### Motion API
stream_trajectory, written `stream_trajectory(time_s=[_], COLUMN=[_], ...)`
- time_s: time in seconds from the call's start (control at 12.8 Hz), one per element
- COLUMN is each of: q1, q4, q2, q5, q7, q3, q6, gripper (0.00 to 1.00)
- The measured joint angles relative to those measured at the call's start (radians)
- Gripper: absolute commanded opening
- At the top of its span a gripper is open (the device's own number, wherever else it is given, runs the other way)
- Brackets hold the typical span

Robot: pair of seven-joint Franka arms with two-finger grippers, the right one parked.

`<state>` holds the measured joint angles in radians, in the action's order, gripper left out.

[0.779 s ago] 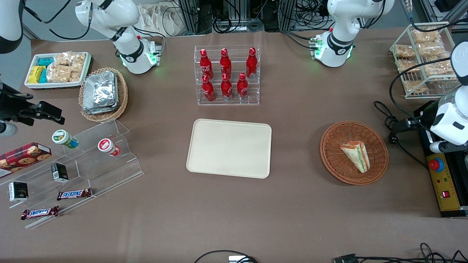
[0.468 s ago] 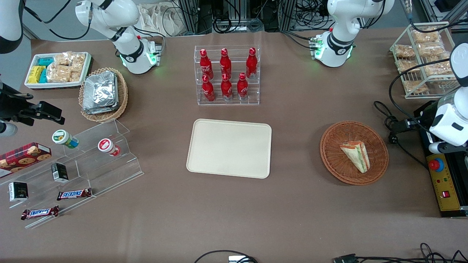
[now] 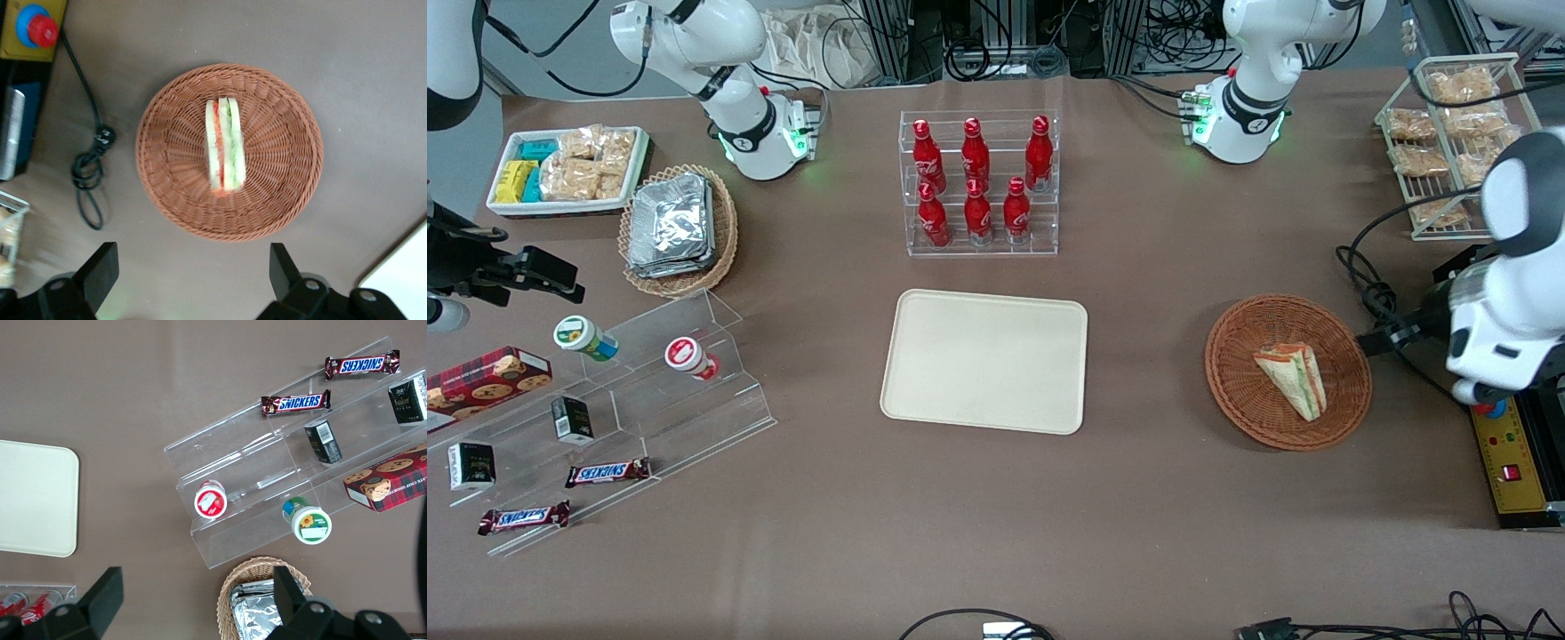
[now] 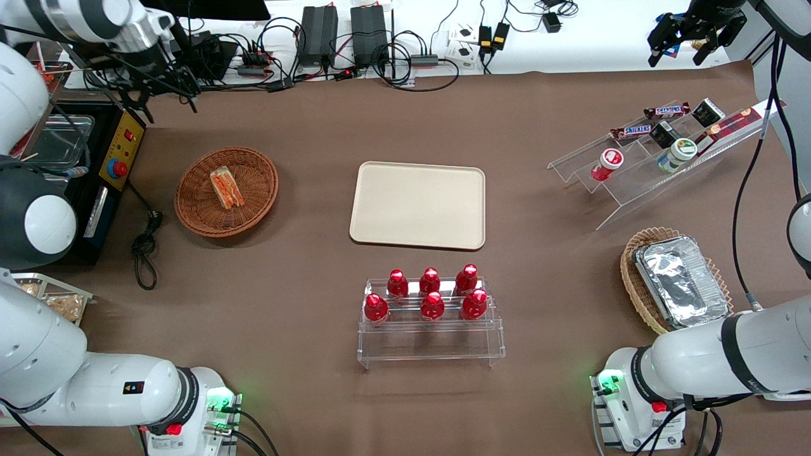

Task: Place sandwich from basket to tray
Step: 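Move the left gripper down over the sandwich in the wicker basket, then close the left gripper on the wrapped sandwich and lift it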

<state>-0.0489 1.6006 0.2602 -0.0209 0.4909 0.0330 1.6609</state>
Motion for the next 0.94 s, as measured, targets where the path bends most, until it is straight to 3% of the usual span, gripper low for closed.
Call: stream_trajectory(time_s=[0.39,0.94], q1=[-0.001,-0.001], q4=[0.217,0.375], q2=[0.034,0.066], q5=[0.002,0.002], q7=[0.23,0.259], q3=[-0.014,-0.026], q6=[0.277,0.482], gripper=[1.0,1.0])
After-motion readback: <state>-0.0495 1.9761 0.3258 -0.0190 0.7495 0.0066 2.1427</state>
